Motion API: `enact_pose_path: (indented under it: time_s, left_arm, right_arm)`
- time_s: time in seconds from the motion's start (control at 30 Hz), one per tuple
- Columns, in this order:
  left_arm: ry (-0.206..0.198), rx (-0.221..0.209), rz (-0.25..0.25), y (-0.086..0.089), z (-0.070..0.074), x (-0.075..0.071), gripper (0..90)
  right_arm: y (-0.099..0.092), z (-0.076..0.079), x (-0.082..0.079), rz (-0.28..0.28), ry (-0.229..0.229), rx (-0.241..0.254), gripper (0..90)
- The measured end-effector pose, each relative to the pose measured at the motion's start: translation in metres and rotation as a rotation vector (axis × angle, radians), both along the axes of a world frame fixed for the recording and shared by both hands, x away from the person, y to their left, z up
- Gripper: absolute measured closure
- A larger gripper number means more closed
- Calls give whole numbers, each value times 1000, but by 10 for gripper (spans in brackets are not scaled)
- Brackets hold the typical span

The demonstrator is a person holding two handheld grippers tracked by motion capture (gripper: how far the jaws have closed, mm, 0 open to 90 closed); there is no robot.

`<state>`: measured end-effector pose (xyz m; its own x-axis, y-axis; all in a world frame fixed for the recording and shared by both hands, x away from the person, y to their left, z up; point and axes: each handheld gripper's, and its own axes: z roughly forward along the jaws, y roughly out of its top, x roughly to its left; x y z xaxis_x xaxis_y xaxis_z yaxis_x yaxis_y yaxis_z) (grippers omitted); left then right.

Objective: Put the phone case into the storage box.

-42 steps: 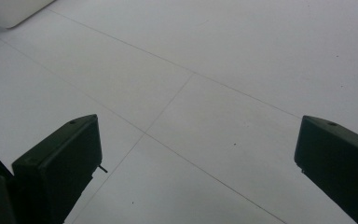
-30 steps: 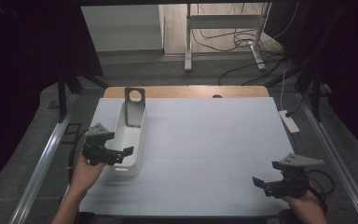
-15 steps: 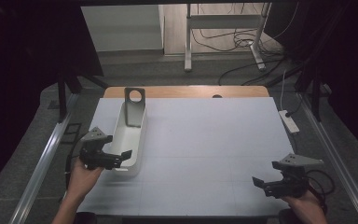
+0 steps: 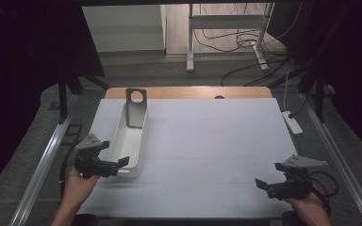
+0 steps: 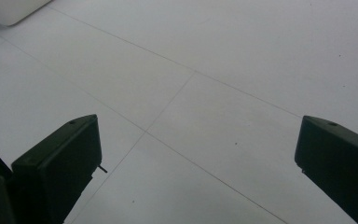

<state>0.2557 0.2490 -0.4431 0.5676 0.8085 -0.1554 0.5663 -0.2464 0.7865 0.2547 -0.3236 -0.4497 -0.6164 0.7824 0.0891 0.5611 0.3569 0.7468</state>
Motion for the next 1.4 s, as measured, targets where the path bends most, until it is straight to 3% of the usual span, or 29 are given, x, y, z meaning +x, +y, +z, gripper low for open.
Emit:
enact_pose_path:
  time_s: [1.4]
  left_arm:
    - [15, -27, 93, 30, -9, -48, 0]
  right_arm:
    - [1, 0, -1, -1, -3, -5, 11]
